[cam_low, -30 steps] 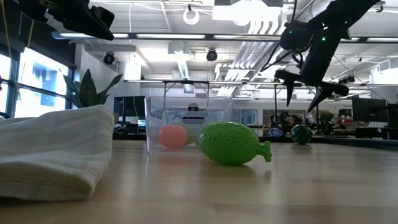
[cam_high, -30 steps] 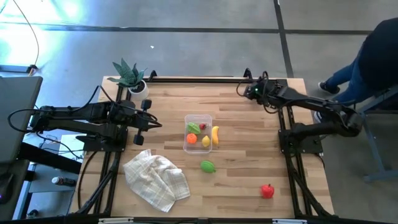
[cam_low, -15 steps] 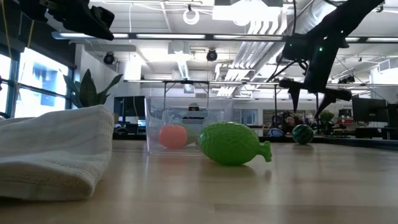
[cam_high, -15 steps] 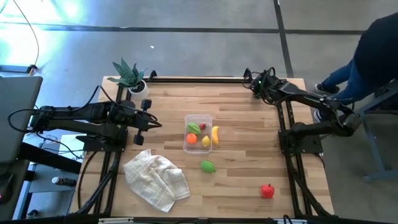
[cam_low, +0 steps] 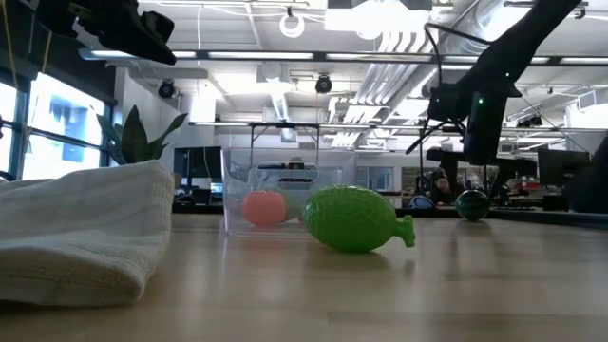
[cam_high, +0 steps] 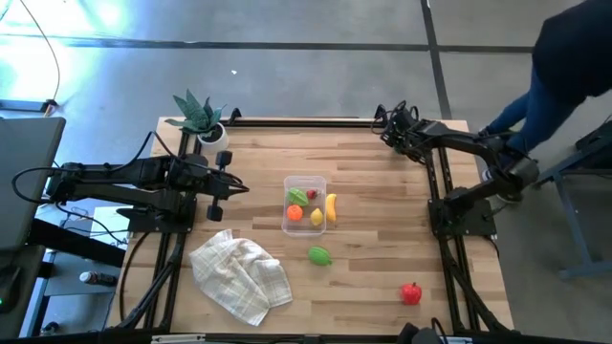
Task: Pick and placing Produce into tupperware
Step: Put the green watermelon into the transparent bin
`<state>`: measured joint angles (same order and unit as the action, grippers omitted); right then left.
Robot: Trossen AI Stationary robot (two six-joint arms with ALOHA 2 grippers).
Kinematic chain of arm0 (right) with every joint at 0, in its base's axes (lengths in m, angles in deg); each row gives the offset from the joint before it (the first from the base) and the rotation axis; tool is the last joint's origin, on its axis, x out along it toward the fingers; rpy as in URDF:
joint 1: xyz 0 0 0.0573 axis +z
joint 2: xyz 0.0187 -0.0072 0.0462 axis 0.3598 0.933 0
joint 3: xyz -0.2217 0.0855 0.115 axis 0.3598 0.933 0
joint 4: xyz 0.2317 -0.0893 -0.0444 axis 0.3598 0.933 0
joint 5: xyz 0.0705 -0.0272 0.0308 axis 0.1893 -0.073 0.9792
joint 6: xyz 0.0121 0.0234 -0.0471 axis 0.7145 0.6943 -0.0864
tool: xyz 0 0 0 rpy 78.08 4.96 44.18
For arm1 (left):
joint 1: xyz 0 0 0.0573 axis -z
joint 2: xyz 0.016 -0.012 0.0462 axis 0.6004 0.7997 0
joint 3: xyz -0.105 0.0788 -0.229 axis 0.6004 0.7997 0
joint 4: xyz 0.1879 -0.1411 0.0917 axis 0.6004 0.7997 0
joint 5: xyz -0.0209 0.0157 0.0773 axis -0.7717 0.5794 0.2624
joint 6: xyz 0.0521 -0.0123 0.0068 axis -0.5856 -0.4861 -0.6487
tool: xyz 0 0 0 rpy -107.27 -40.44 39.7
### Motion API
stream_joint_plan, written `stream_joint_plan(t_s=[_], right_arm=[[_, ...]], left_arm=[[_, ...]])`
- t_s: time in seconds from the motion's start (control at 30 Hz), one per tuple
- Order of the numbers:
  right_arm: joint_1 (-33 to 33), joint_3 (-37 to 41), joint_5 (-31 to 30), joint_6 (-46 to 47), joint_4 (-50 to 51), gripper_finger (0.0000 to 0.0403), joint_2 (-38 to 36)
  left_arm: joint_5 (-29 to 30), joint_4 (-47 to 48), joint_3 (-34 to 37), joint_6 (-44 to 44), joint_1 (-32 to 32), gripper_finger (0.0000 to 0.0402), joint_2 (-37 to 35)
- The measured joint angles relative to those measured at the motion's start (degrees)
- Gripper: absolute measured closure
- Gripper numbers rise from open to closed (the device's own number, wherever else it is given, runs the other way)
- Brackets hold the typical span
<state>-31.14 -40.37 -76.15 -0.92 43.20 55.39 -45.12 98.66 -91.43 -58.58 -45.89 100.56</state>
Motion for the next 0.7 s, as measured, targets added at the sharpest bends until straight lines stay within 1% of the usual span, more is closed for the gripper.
stream_joint_plan(t_s=[0.3,0.7], right_arm=[[-2.57,0.0,-0.44,-0.95,0.05,0.0093,0.16],[-6.32,0.0,-0.44,-0.75,-0.56,0.009,0.16]], left_arm=[[1.74,0.03,0.01,0.0,0.0,0.0399,0.0],[1.94,0.03,0.0,0.0,0.0,0.0399,0.0]])
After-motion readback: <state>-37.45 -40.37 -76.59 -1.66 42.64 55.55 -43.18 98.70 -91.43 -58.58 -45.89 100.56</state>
